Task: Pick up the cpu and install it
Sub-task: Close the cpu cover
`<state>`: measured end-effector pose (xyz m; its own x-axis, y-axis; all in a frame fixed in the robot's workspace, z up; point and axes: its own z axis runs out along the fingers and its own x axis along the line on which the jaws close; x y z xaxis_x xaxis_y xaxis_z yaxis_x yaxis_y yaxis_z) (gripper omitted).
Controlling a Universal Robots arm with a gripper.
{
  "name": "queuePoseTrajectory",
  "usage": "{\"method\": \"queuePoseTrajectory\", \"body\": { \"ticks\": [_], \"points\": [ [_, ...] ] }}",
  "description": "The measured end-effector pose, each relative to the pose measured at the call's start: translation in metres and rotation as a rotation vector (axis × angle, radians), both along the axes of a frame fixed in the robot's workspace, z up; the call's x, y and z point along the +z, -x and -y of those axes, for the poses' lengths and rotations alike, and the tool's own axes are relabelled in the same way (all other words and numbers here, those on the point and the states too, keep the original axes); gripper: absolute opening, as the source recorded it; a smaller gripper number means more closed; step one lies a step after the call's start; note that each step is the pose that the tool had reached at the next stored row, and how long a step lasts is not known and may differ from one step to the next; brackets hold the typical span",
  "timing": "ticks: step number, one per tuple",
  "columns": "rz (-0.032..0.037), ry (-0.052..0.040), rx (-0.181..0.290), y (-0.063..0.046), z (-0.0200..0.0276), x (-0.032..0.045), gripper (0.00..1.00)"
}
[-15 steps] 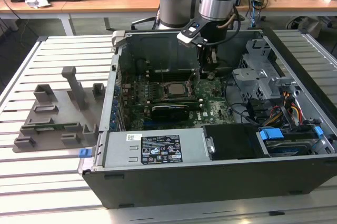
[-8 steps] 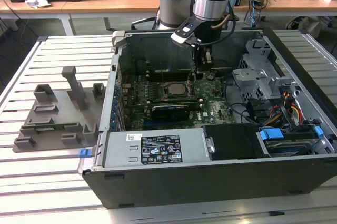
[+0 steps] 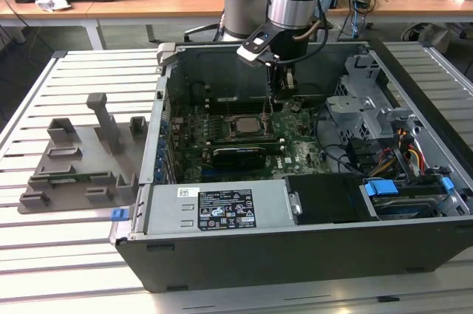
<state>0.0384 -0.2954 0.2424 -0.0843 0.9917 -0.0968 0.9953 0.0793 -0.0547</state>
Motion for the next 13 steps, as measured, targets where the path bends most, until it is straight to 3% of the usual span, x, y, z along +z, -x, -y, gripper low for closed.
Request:
{"method": "queuePoseTrajectory", "body": {
  "ticks": [13],
  "points": [
    [0.0000,0.0000,0.000,0.0073,0.0000,0.0000,0.11]
  ]
}}
